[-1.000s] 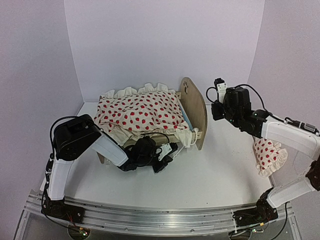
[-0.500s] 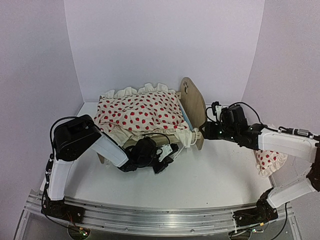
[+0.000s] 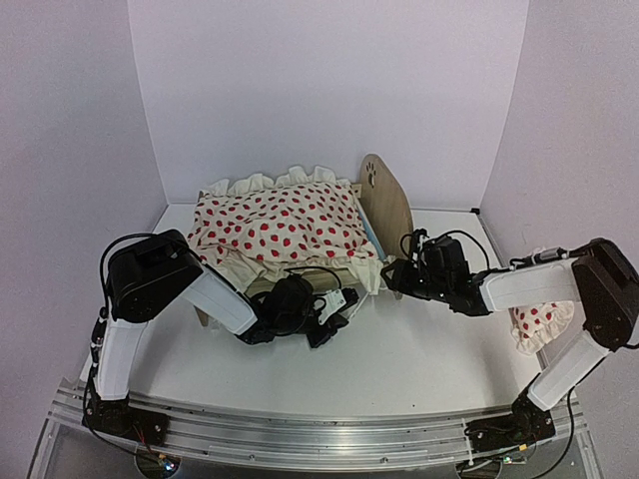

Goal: Set up the pet bed

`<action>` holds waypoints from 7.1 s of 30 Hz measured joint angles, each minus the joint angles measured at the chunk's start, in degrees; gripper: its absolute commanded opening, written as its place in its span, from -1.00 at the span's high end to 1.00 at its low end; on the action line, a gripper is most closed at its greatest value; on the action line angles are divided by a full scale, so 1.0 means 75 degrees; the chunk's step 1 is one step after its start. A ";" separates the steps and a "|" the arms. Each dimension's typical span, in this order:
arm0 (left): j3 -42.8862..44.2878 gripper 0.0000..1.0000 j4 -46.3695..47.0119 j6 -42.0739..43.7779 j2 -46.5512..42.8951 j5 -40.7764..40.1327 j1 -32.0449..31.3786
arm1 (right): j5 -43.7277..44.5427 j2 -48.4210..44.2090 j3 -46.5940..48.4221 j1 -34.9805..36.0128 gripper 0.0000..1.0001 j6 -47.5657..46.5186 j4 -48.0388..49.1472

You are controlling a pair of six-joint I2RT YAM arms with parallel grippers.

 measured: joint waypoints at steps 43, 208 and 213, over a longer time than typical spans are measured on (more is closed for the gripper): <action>-0.0027 1.00 0.0133 0.0000 -0.0013 0.0000 -0.0003 | 0.0116 0.1115 -0.1012 -0.0058 0.38 0.0436 0.2865; -0.1795 1.00 -0.7201 0.3844 -0.6937 -0.2408 0.2227 | 0.1125 0.1423 0.6115 0.0272 1.00 -0.1891 -0.8239; -0.1397 1.00 -0.7568 0.3676 -0.7192 -0.1962 0.2315 | 0.1149 0.1324 0.5960 0.0225 1.00 -0.1962 -0.8218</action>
